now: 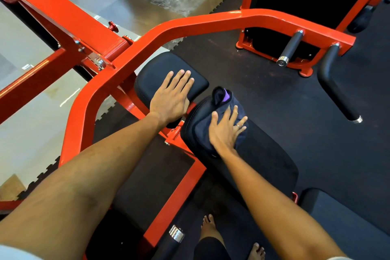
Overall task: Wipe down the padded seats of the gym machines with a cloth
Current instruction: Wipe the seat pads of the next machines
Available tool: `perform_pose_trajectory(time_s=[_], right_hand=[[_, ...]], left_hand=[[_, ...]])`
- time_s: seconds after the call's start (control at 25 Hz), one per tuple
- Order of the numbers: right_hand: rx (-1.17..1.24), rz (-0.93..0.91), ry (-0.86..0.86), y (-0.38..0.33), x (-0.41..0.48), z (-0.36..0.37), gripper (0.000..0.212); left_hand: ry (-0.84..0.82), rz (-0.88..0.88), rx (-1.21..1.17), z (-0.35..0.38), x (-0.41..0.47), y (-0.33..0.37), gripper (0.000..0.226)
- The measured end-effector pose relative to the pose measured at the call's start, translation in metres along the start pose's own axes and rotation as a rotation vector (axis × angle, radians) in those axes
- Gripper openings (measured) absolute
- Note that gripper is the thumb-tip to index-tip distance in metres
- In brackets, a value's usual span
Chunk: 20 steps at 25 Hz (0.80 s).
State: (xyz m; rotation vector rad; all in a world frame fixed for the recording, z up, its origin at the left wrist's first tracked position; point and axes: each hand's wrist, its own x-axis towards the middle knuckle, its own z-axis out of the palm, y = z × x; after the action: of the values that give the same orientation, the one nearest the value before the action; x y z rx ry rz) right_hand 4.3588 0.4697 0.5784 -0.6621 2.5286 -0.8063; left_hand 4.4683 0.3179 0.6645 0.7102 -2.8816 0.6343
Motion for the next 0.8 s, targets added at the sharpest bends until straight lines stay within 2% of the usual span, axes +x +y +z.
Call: perform_pose_trajectory(time_s=[0.08, 0.16, 0.28, 0.36, 0.44, 0.52, 0.64, 0.72, 0.8], right_hand=[[0.094, 0.032, -0.025, -0.040, -0.019, 0.007, 0.070], [-0.028, -0.156, -0.045, -0.053, -0.049, 0.024, 0.077], [-0.274, -0.431, 0.012, -0.021, -0.072, 0.029, 0.091], [-0.323, -0.509, 0.051, 0.015, -0.062, 0.022, 0.094], [-0.332, -0.463, 0.056, 0.049, -0.057, 0.015, 0.093], [-0.296, -0.305, 0.036, 0.068, -0.050, 0.013, 0.095], [-0.180, -0.058, -0.023, 0.037, -0.040, 0.015, 0.094], [-0.172, -0.064, -0.047, 0.001, -0.043, 0.019, 0.092], [-0.225, -0.211, -0.018, -0.015, -0.049, 0.026, 0.098]], left_hand=[[0.003, -0.002, -0.007, 0.000, 0.000, 0.000, 0.059], [0.009, -0.010, -0.026, 0.000, 0.000, 0.001, 0.057], [0.024, -0.021, -0.047, -0.002, 0.000, 0.002, 0.056], [0.024, -0.021, -0.050, -0.003, 0.000, 0.004, 0.060], [0.031, -0.007, -0.035, -0.001, 0.000, 0.001, 0.059], [0.031, -0.002, -0.029, 0.000, 0.000, 0.001, 0.058], [0.033, -0.004, -0.012, 0.001, 0.000, 0.001, 0.059], [0.026, -0.003, -0.012, 0.001, -0.001, 0.000, 0.059], [0.020, -0.011, -0.018, 0.000, -0.001, 0.001, 0.060]])
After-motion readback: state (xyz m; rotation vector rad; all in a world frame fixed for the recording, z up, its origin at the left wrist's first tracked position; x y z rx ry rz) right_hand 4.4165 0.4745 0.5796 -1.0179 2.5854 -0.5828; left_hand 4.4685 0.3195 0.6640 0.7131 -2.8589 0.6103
